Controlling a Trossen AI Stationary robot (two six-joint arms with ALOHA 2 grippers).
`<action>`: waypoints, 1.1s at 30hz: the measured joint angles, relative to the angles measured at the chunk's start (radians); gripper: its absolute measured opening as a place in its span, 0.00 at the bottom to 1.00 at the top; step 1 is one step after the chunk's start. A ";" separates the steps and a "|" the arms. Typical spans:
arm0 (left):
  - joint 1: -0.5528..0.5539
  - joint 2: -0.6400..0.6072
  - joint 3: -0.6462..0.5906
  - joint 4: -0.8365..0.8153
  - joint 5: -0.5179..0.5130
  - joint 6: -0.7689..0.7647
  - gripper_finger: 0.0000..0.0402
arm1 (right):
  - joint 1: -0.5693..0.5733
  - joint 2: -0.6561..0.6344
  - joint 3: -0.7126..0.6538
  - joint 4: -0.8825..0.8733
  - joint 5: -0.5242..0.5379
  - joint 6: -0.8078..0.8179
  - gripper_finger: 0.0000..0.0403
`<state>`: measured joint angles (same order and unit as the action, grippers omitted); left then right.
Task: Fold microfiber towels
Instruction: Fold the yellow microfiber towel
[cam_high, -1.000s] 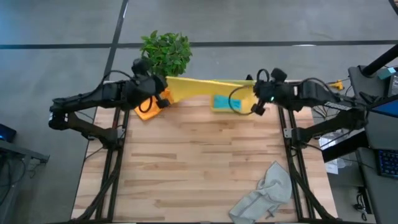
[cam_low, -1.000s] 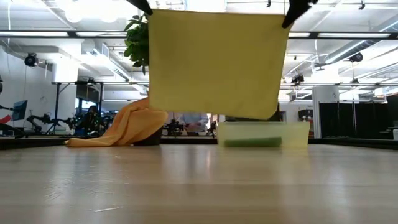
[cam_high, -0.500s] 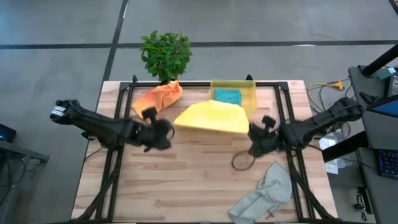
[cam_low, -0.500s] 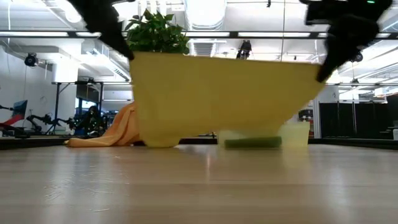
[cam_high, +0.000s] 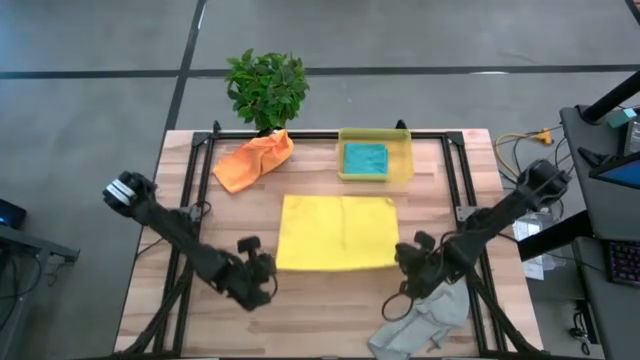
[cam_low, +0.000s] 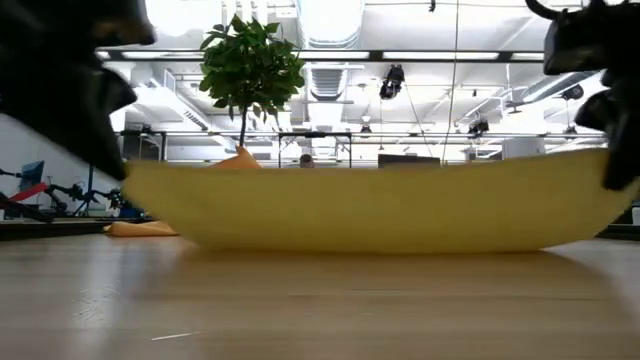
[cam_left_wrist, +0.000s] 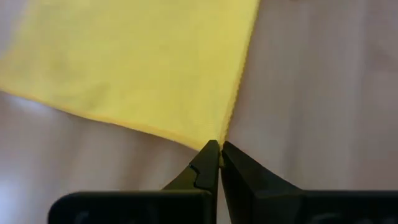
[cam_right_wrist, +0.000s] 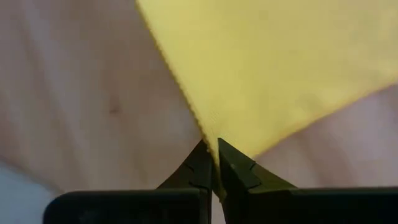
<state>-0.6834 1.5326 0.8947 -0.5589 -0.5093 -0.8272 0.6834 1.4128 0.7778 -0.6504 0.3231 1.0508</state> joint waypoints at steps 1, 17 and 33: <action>-0.017 0.022 0.009 0.011 0.010 -0.037 0.00 | 0.007 0.020 0.008 0.022 -0.017 0.001 0.02; -0.102 0.023 0.032 -0.023 0.084 -0.187 0.00 | 0.105 0.105 0.107 0.063 -0.054 0.057 0.02; -0.008 -0.126 -0.098 0.218 0.160 0.003 0.00 | 0.083 -0.039 -0.038 0.290 -0.098 0.007 0.02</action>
<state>-0.6914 1.4066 0.7970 -0.3406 -0.3497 -0.8243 0.7667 1.3741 0.7402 -0.3600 0.2252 1.0581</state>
